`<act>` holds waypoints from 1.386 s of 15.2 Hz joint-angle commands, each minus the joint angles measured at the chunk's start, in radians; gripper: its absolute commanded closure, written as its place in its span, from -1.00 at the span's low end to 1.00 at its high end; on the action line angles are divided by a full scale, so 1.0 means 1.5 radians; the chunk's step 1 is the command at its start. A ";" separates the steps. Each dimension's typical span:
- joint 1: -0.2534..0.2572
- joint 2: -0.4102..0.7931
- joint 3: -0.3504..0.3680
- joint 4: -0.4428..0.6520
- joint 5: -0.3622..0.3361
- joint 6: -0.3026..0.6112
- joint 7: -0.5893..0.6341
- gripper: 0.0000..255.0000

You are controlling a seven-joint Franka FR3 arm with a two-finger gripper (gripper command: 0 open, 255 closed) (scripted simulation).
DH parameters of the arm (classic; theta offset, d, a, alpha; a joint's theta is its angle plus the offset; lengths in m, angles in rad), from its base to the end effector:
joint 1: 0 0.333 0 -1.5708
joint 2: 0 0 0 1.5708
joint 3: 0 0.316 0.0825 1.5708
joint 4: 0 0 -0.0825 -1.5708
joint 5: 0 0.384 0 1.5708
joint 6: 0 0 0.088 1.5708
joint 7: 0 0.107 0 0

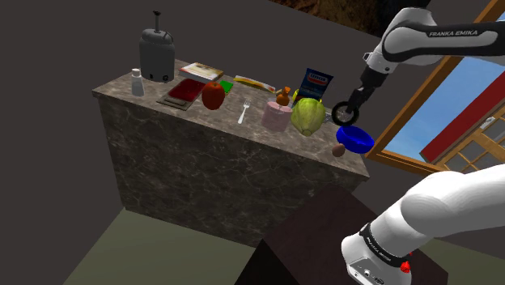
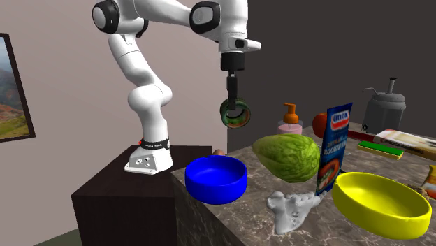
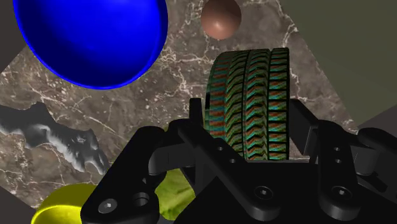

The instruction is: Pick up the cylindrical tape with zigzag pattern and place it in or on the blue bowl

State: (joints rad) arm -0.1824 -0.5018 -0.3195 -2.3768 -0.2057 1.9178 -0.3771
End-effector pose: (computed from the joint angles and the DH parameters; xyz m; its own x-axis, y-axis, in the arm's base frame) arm 0.3469 -0.2186 0.4988 0.9997 -0.0214 0.0070 -0.0217 -0.9985 0.0494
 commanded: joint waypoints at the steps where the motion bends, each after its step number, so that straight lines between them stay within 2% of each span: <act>1: -0.013 0.004 -0.027 0.011 -0.011 -0.003 -0.036 1.00; 8: -0.047 0.040 -0.120 0.067 -0.033 -0.005 -0.157 1.00; 13: -0.060 0.091 -0.194 0.130 -0.029 -0.004 -0.252 1.00; 21: -0.061 0.108 -0.210 0.071 -0.031 0.070 -0.253 1.00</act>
State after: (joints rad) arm -0.2736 -0.3452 -0.6292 -2.2602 -0.2521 2.0076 -0.7541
